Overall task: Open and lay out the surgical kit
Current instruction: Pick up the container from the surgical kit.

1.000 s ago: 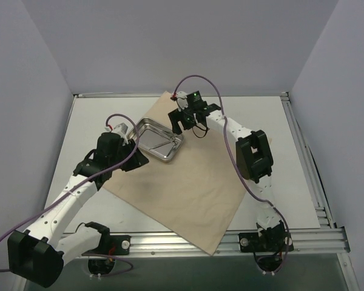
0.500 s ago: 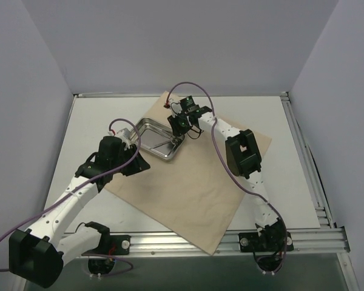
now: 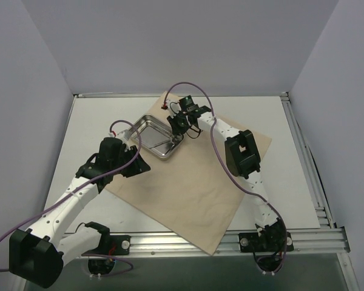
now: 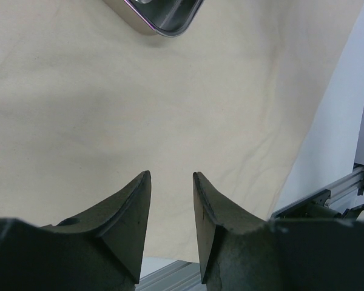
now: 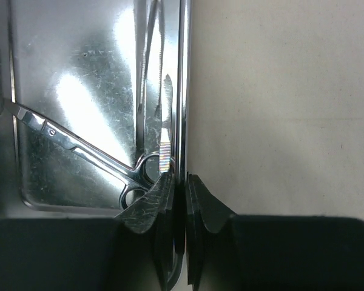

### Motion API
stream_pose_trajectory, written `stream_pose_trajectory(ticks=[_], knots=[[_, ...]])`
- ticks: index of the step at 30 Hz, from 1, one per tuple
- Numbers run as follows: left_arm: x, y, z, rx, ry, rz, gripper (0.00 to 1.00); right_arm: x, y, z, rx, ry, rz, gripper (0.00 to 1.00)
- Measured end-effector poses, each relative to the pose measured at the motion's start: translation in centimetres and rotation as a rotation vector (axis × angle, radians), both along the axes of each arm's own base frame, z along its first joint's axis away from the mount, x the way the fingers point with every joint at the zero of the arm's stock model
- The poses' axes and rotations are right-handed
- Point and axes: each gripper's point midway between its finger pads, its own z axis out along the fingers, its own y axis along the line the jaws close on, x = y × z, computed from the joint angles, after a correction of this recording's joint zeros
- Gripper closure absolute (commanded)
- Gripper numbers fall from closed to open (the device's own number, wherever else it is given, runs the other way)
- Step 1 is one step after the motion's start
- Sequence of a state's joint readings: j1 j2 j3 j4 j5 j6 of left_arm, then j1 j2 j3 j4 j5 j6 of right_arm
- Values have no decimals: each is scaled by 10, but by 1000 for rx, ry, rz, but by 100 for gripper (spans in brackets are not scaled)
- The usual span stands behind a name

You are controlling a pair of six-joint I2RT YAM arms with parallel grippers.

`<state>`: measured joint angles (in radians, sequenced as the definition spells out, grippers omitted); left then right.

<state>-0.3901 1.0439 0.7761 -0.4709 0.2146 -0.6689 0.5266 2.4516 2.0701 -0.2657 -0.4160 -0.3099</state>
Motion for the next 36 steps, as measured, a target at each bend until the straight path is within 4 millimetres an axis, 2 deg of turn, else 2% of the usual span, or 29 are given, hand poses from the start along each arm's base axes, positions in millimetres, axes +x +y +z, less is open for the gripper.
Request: stream_pose_trajectory(ticks=[1,16,21,24,29,34,36], knots=[[0,0,0,0,0,0,57,-1,0,0,-2,1,5,100],[-1,0,0,-3,4,0,58,2,4,3,42,17,-44,100],[-3,0,4,-8,-6,0,58,-7,-3,5,95,51,-119,100],[-3,0,6,-12,-12,1,58,-22,-25,13,109,75,-198,100],[-3,-1,8,-19,-14,-2,58,-30,-63,44,146,49,-346,100],[-4,-3,10,-31,-18,-12,58,-41,-114,79,203,0,-501,100],[-5,-3,10,-34,-18,-16,58,-50,-136,87,205,-21,-566,100]])
